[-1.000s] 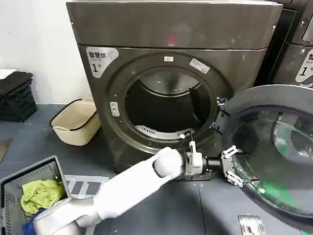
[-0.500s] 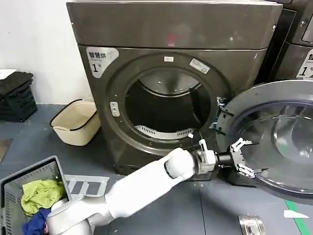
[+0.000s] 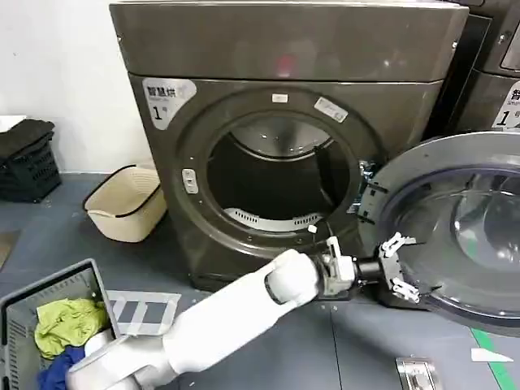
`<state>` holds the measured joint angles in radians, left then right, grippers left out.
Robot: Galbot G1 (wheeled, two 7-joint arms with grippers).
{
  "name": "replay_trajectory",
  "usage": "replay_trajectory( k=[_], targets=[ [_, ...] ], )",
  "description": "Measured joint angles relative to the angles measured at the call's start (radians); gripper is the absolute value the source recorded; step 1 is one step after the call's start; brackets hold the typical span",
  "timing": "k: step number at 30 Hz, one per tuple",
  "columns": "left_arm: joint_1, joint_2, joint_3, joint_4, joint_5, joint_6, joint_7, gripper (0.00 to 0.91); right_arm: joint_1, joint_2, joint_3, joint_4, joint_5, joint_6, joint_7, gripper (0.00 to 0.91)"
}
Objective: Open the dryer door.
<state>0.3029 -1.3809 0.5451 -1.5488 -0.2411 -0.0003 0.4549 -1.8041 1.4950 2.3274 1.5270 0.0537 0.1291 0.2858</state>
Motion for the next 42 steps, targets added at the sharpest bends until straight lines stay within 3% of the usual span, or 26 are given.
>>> replay_trajectory(
  k=[8,15,28,34,42],
  targets=[
    [-0.009,0.195,0.001,-0.141,0.036,-0.085,0.082,0.907,0.016,-0.047,-0.043,-0.023,-0.01,0.003,-0.023,0.907],
    [0.001,0.375,-0.006,-0.229,0.047,-0.149,0.095,0.907,0.029,-0.087,-0.078,-0.039,-0.01,0.0,-0.035,0.907],
    [0.097,0.722,-0.107,-0.284,0.364,-0.413,0.186,0.907,0.055,-0.157,-0.151,-0.071,-0.013,-0.001,-0.068,0.907],
    [0.233,0.881,-0.269,-0.291,0.546,-0.537,0.219,0.907,0.071,-0.184,-0.189,-0.064,-0.005,-0.01,-0.093,0.907],
    [0.541,1.072,-0.613,-0.299,0.794,-0.729,0.178,0.907,0.088,-0.211,-0.235,-0.077,0.051,-0.016,-0.116,0.907]
  ],
)
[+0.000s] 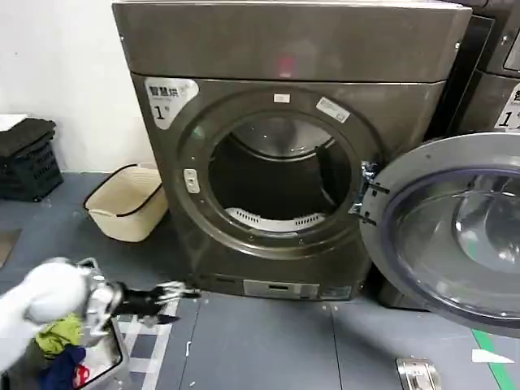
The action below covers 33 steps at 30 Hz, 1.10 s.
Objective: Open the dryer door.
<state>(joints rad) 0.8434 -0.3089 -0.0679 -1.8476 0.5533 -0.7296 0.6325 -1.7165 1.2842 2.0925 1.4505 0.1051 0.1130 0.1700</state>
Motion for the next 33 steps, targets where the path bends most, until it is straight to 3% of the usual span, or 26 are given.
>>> replay_trajectory(
  k=[4,8,13,22,33],
  targets=[
    [0.141,0.056,-0.171,0.007,0.129,-0.096,-0.018,0.907,0.008,-0.003,-0.025,0.004,0.072,0.008,-0.017,0.907],
    [0.256,0.094,-0.33,0.02,0.263,-0.096,-0.024,0.907,0.015,-0.003,-0.043,0.012,0.142,0.033,-0.022,0.907],
    [0.363,0.108,-0.471,0.037,0.475,-0.097,-0.084,0.907,0.027,0.0,-0.064,0.02,0.165,0.04,-0.024,0.907],
    [0.408,0.107,-0.547,0.055,0.755,-0.096,-0.128,0.907,0.039,0.014,-0.082,0.032,0.168,0.057,-0.037,0.907],
    [0.428,0.108,-0.577,0.059,0.861,-0.095,-0.153,0.907,0.041,0.023,-0.101,0.037,0.17,0.06,-0.032,0.907]
  ],
)
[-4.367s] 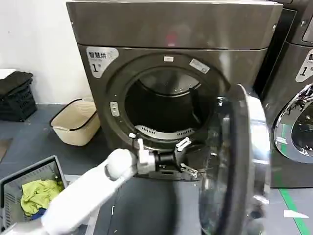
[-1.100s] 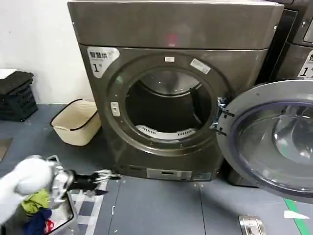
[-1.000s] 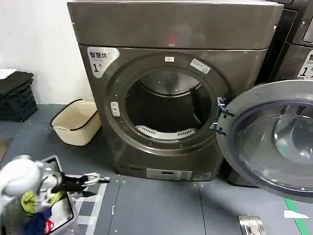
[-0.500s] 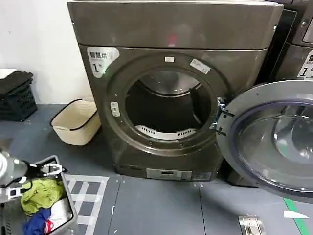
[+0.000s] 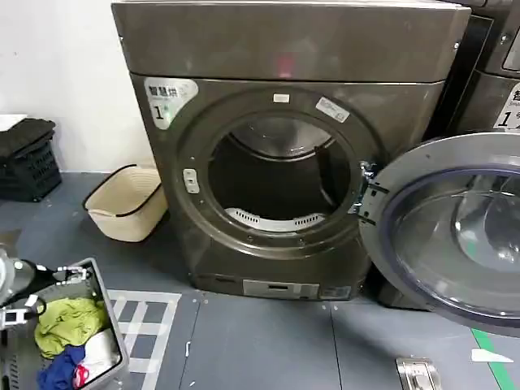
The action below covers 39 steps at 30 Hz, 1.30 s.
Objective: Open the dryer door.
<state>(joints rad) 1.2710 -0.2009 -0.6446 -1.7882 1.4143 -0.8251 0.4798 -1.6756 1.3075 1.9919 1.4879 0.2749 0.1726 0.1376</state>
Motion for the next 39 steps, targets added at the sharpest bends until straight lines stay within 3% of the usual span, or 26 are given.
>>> replay_trajectory(
  k=[21,39],
  targets=[
    [0.001,-0.015,-0.002,0.05,0.142,0.001,-0.115,0.907,0.002,0.007,-0.016,-0.005,-0.005,0.03,-0.02,0.907],
    [0.015,-0.022,0.055,0.116,0.184,0.001,-0.13,0.907,0.001,0.013,-0.028,-0.016,-0.012,0.045,-0.018,0.907]
  ],
)
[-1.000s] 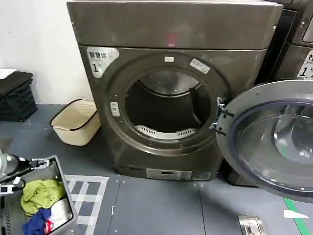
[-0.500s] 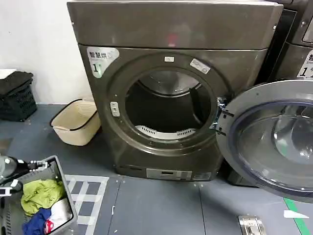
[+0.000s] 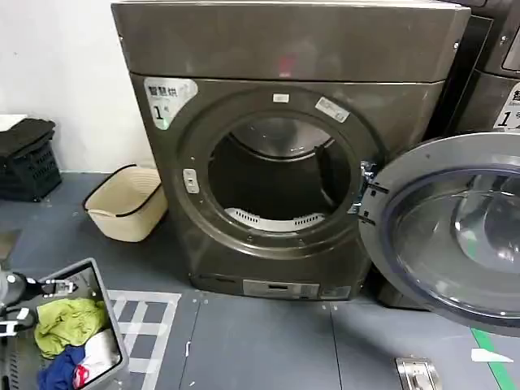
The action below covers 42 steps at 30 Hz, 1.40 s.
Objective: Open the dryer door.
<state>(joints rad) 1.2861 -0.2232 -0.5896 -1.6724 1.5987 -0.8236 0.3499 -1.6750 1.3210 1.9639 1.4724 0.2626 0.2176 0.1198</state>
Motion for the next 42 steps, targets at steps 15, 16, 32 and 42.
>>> replay_trajectory(
  k=[15,16,32,42],
  targets=[
    [0.009,0.017,0.047,0.016,-0.012,0.0,-0.043,0.907,0.004,0.005,-0.01,0.012,-0.002,-0.002,-0.006,0.907],
    [0.009,0.018,0.051,0.017,-0.012,0.0,-0.044,0.907,0.003,0.006,-0.01,0.013,-0.002,-0.002,-0.006,0.907],
    [0.006,0.036,0.084,0.036,-0.036,0.0,-0.053,0.907,-0.001,0.007,-0.013,0.009,-0.001,-0.006,0.0,0.907],
    [0.006,0.039,0.094,0.061,-0.036,0.0,-0.055,0.907,-0.001,0.007,-0.011,0.007,-0.002,-0.001,-0.004,0.907]
  ],
)
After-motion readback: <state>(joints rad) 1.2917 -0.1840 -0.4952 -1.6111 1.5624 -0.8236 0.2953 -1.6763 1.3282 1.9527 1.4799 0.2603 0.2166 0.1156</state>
